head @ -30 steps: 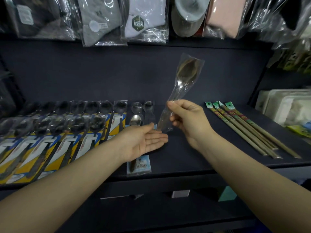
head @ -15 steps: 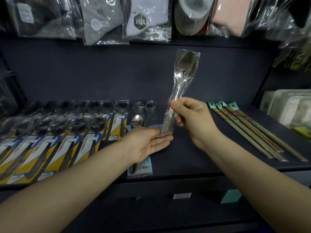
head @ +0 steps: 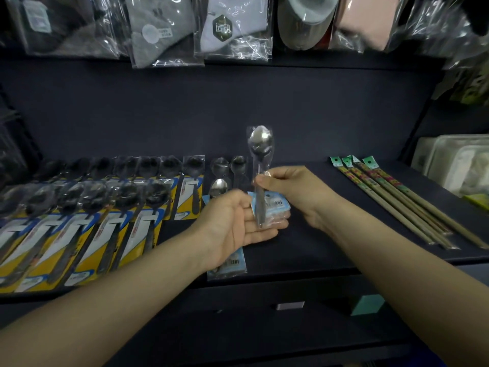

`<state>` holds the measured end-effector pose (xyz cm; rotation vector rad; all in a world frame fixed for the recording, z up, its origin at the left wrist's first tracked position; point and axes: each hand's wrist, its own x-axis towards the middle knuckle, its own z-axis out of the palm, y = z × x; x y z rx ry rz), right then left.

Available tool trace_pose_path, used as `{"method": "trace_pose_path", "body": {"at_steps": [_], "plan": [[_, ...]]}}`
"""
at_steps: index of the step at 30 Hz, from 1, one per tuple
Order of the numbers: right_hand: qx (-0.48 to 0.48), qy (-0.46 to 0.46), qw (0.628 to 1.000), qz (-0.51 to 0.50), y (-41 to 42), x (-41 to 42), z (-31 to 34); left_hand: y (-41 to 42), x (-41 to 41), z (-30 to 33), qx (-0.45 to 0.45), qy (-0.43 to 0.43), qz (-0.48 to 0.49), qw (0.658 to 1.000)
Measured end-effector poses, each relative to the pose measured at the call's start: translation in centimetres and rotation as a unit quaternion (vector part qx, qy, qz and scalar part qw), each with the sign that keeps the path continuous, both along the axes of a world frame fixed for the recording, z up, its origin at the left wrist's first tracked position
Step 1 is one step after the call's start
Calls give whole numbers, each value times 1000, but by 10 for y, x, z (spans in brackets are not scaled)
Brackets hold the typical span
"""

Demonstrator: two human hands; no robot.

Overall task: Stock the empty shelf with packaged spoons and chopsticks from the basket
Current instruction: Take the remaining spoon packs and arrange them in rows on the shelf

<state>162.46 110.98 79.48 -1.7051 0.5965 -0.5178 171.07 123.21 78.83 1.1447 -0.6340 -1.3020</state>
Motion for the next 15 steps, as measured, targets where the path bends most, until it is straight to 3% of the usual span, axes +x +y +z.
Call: {"method": "trace_pose_path", "body": {"at_steps": [5, 7, 8, 9, 11, 12, 15], "plan": [[15, 51, 998, 34, 10, 4, -10, 8, 0, -2, 50, -76, -29, 995], [2, 83, 996, 29, 11, 7, -13, 12, 3, -2, 88, -184, -56, 977], [-3, 99, 995, 28, 12, 8, -15, 14, 6, -3, 95, -296, -67, 948], [-9, 118, 993, 28, 12, 8, -17, 17, 12, -4, 88, -447, -69, 888], [-33, 157, 987, 23, 13, 8, -22, 23, 24, -6, 12, -710, -39, 703], [-44, 169, 984, 16, 13, 8, -25, 28, 29, -6, -39, -757, -29, 651], [-48, 172, 984, -3, 18, 9, -27, 38, 53, -3, -60, -755, -117, 643]]}}
